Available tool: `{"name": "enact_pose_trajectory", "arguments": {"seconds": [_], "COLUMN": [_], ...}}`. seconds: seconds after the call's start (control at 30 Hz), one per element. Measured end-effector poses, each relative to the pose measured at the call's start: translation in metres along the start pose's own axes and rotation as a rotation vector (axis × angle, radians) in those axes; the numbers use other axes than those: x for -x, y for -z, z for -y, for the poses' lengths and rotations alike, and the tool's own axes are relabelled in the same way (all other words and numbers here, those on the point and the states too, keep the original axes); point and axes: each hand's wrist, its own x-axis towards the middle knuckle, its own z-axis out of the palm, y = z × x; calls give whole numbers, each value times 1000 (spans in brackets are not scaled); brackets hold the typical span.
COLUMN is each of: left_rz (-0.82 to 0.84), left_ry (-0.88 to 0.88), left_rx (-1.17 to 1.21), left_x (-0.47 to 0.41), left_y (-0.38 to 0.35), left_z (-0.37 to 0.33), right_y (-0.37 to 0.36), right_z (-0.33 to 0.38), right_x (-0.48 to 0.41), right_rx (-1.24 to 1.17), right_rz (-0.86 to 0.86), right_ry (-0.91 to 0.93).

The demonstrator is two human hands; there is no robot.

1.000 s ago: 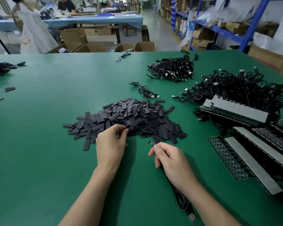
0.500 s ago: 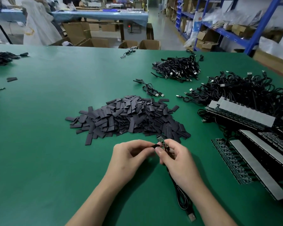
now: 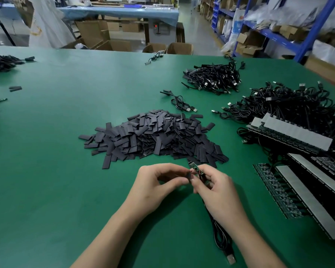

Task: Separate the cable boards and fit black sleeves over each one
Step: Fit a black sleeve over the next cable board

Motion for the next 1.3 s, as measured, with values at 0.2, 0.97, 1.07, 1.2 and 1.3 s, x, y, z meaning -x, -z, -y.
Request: {"name": "enact_pose_trajectory", "arguments": {"seconds": [0.2,0.97,1.07,1.2,1.3], "left_rz": [-3,5,3,-3,-7], "left_ry": [-26,-94,-113,-113,-127], "left_rx": [-41,-59,-68,-82,-145], "left_x": [0,-3,-3,-3,-2], "left_y": [2,3,3,3,3], "left_z": [0,2,2,4,4], "right_y": [5,14,15,16,16], "right_z": [4,0,1,3,3], "right_x": [1,-6,-6,-5,-6], "right_rx": [69,-288,-297,-305,-301], "right_rz": [14,173,186,193,190], "right_ry": [9,-133,-146,-155,-154]}}
